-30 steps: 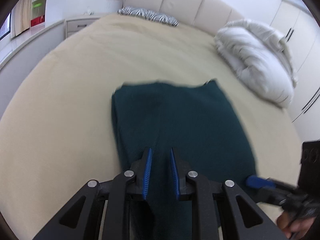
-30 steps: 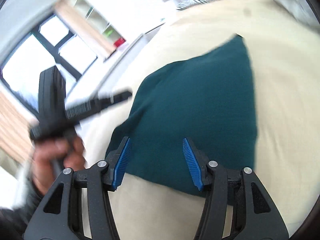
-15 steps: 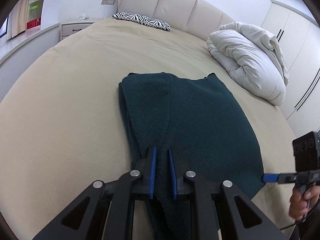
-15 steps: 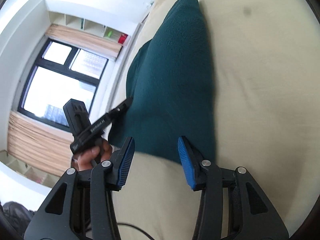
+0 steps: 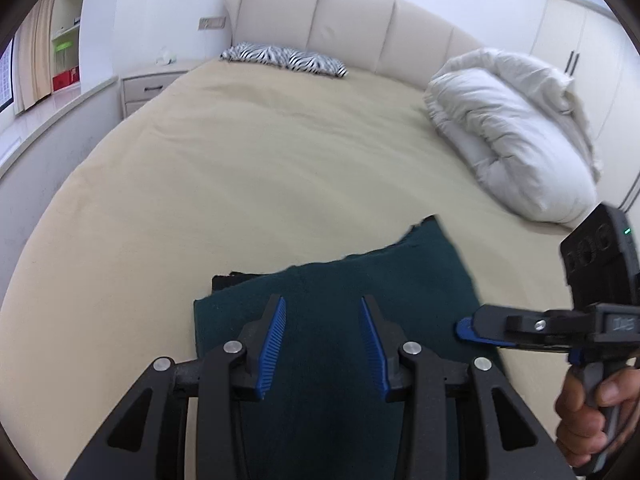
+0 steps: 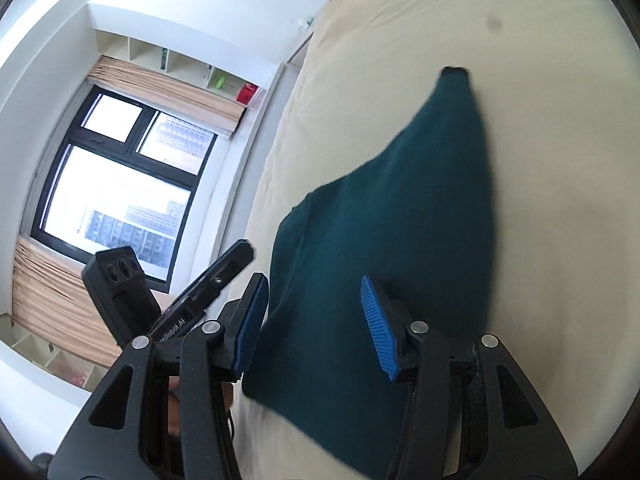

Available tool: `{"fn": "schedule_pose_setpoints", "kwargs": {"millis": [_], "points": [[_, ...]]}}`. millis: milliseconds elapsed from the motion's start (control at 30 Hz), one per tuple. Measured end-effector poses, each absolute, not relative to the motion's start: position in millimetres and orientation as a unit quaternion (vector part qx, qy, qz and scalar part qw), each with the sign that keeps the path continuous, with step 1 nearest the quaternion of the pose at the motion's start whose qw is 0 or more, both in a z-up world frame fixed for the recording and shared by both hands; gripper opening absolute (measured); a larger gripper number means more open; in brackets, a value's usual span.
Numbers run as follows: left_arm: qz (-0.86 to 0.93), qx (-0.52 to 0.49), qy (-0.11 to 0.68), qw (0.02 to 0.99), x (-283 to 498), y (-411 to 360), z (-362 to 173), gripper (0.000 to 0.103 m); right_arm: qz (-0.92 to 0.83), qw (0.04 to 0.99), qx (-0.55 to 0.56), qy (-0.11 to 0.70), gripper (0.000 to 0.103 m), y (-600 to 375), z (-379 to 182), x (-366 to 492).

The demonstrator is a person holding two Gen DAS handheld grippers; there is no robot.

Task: Fold small clothes

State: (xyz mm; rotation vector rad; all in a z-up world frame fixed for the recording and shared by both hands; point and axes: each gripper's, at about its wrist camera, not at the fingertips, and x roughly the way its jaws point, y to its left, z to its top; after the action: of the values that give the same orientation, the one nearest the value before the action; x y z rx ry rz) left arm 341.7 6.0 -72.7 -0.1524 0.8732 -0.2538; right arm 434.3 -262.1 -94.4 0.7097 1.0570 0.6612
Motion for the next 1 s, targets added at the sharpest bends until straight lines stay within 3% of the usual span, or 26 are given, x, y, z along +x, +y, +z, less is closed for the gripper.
{"fn": "schedule_pose_setpoints", "kwargs": {"millis": [133, 533, 667, 800, 900, 1000], "points": [[-0.12, -0.114, 0.452, 0.877, 362.3, 26.0, -110.0, 0.039, 0.288, 0.746, 0.346, 0.491, 0.045, -258.5, -111.8, 473.1], [-0.159, -0.19, 0.452, 0.857, 371.5, 42.4, -125.2, 0.038, 0.194, 0.742, 0.456, 0.452, 0.039, -335.4, -161.2, 501.6], [-0.16, -0.192, 0.448, 0.858, 369.6, 44.3, -125.7, 0.038, 0.15, 0.782, 0.415, 0.441, 0.044, -345.6, -137.8, 481.6], [-0.154, -0.179, 0.446, 0.863, 367.5, 40.3, -124.3, 0.038, 0.274, 0.778, 0.404, 0.395, 0.044, -326.1, -93.0, 444.3], [-0.15, -0.171, 0.446, 0.866, 366.9, 37.4, -123.3, 0.038, 0.334, 0.753, 0.365, 0.433, 0.052, -288.7, -94.7, 425.2], [-0.148, -0.154, 0.445, 0.87, 364.3, 33.9, -123.0, 0.038, 0.35, 0.721, 0.347, 0.487, 0.051, -268.3, -127.3, 410.8]]}}
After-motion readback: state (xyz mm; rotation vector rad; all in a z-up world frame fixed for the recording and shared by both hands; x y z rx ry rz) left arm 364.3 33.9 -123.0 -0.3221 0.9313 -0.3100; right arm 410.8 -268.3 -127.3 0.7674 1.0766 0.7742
